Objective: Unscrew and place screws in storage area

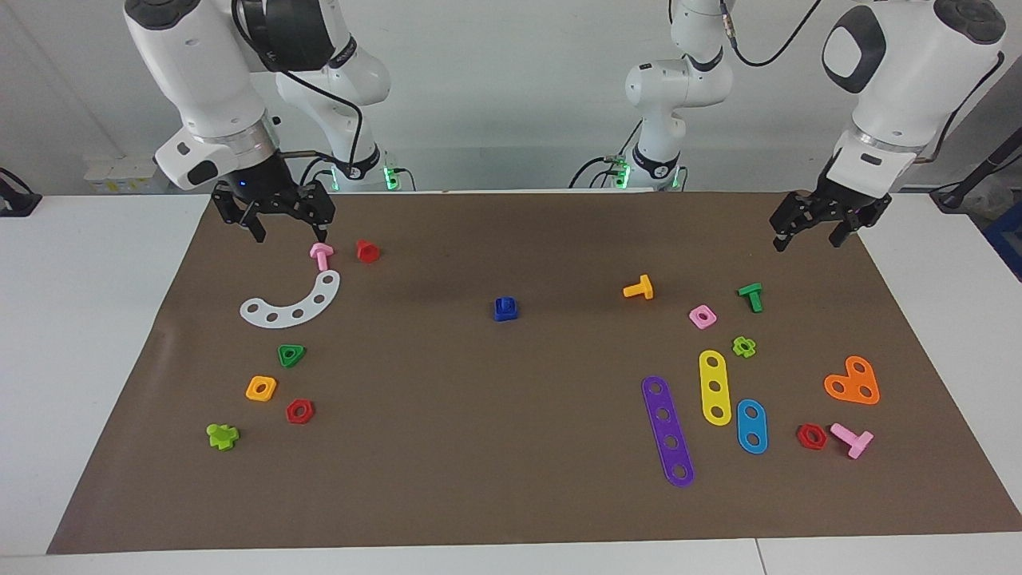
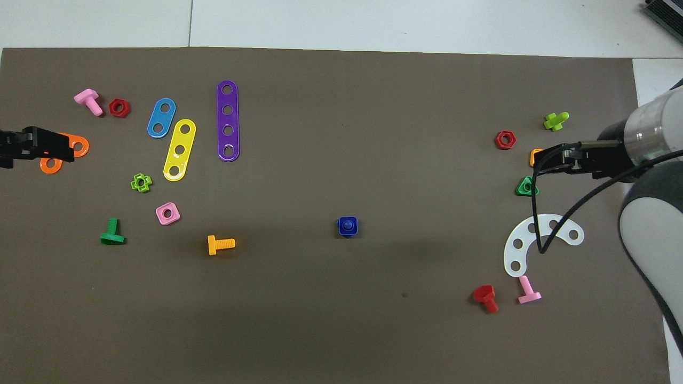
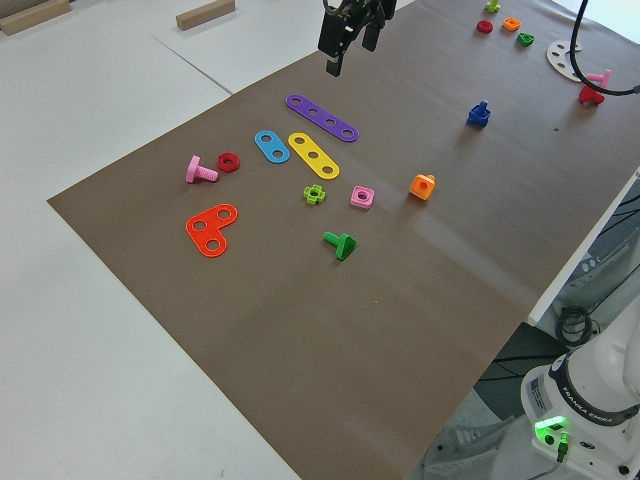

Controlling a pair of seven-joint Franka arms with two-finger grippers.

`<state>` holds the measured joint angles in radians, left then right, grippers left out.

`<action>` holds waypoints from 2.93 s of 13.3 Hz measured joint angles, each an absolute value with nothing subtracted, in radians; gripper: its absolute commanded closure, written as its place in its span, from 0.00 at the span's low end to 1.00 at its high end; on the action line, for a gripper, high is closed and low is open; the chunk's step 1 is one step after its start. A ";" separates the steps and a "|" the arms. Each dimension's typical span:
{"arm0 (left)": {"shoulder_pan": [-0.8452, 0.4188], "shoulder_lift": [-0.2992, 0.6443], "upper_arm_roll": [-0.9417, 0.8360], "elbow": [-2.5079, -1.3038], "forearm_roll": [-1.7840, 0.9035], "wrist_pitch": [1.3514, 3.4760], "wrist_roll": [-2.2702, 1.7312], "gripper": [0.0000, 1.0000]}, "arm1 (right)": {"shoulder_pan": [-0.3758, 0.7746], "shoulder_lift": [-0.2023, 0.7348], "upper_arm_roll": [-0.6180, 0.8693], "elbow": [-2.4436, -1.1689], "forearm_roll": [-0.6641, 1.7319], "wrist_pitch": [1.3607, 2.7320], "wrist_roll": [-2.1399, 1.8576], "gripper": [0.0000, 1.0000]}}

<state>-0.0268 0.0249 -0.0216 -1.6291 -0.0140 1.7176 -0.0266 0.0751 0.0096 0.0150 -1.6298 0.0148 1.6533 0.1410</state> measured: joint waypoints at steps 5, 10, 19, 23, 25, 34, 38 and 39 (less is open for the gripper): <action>-0.191 0.062 -0.026 -1.657 -0.102 1.803 -0.203 0.02 | 0.075 0.010 0.015 -1.630 0.015 1.653 0.141 0.00; -0.427 0.196 -0.029 -1.659 -0.103 2.012 -0.468 0.07 | 0.075 0.010 0.015 -1.630 0.015 1.653 0.141 0.00; -0.681 0.443 -0.025 -1.677 -0.073 2.228 -0.544 0.08 | 0.075 0.010 0.015 -1.630 0.015 1.653 0.141 0.00; -0.734 0.452 -0.026 -1.766 -0.020 2.284 -0.545 0.13 | 0.075 0.010 0.015 -1.630 0.015 1.653 0.141 0.00; -0.749 0.450 -0.025 -1.797 -0.019 2.298 -0.545 0.22 | 0.075 0.010 0.015 -1.630 0.015 1.653 0.141 0.00; -0.755 0.440 -0.020 -1.809 -0.017 2.298 -0.543 0.69 | 0.075 0.010 0.015 -1.630 0.015 1.653 0.141 0.00; -0.753 0.433 -0.014 -1.800 -0.017 2.292 -0.543 0.70 | 0.075 0.010 0.015 -1.630 0.015 1.653 0.141 0.00; -0.753 0.432 -0.014 -1.796 -0.017 2.289 -0.543 0.70 | 0.075 0.010 0.015 -1.630 0.015 1.653 0.141 0.00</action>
<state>-0.7532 0.4319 -0.0136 -1.7965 -0.0173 2.2892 -0.5427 0.0751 0.0096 0.0150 -1.6298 0.0148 1.6533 0.1410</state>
